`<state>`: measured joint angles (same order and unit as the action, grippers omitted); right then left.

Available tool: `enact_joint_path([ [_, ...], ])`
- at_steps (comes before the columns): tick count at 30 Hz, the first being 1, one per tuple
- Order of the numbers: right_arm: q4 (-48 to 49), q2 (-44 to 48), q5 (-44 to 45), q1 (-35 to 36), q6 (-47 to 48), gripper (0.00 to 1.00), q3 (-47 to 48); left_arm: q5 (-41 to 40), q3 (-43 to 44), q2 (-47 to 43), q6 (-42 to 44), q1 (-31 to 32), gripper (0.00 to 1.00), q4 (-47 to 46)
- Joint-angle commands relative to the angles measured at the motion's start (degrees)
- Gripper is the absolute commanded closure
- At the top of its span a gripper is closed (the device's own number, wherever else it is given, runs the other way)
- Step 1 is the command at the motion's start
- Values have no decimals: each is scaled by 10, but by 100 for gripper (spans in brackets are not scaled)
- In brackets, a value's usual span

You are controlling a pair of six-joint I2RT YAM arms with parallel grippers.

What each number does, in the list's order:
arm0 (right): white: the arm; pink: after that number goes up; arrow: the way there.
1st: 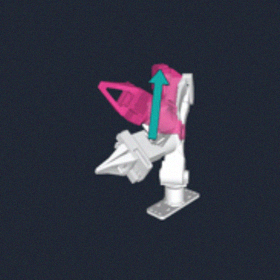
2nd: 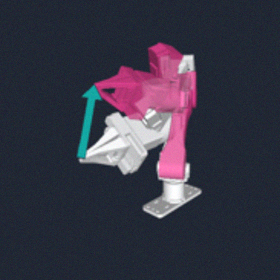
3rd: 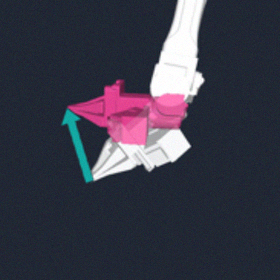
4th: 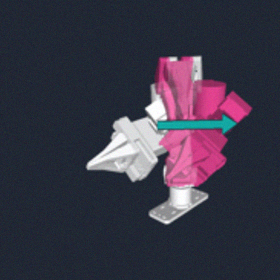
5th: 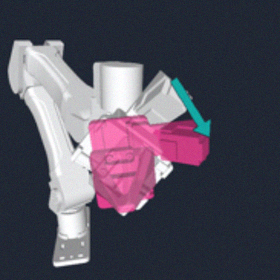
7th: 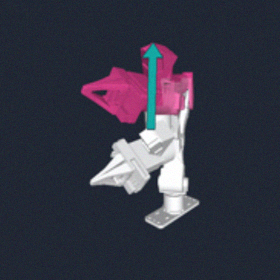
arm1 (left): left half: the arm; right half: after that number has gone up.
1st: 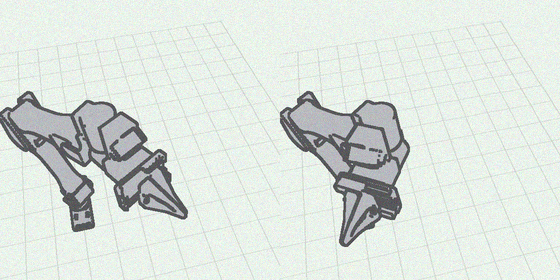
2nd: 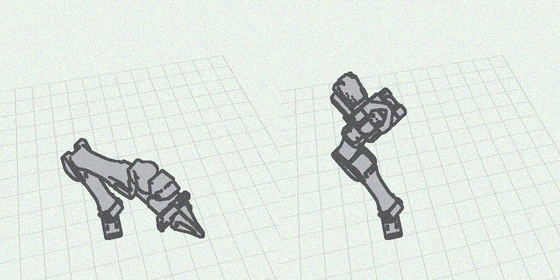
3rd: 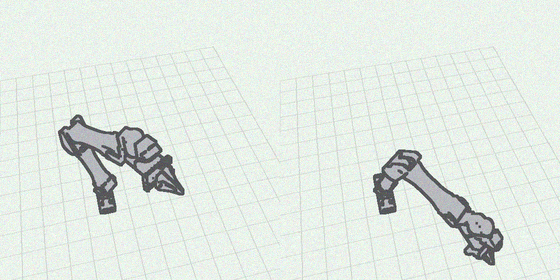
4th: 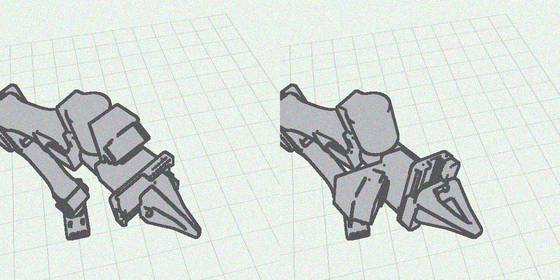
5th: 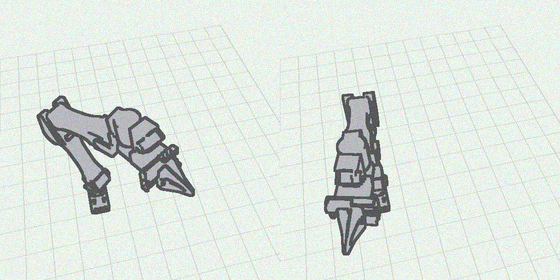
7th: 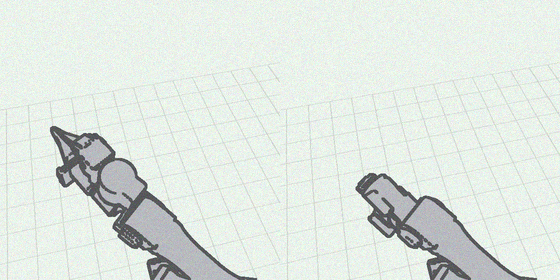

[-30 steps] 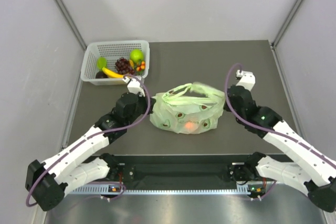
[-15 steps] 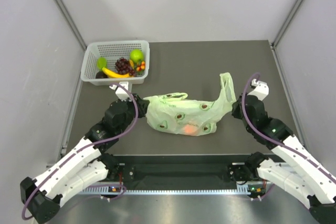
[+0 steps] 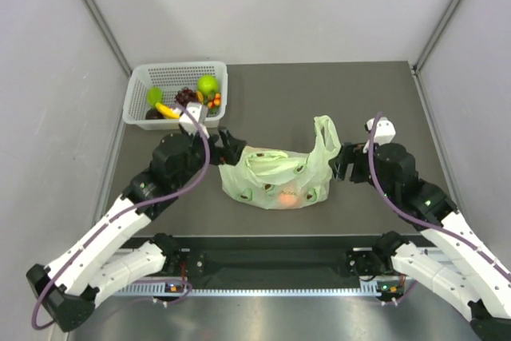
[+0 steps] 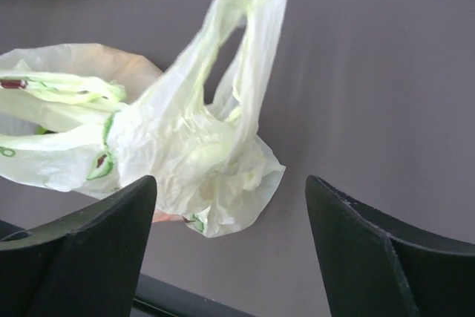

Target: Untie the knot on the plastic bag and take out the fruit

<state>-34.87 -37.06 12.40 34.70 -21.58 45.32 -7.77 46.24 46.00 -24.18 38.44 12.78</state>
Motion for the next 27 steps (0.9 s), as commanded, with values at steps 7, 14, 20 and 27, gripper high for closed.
enact_joint_path([
  [7, -29, -56, -5, -4, 48, 13, 72, 124, 188, 225, 166, 0, 2, 80],
  [14, -36, -59, -10, -4, 58, 11, 77, 197, 282, 344, 271, 13, 5, 182],
  [20, -40, -63, -8, -4, 60, 10, 74, 254, 297, 389, 319, 16, 5, 234],
  [27, -29, -75, -10, -3, 60, 10, 76, 214, 305, 437, 325, 27, 51, 269],
])
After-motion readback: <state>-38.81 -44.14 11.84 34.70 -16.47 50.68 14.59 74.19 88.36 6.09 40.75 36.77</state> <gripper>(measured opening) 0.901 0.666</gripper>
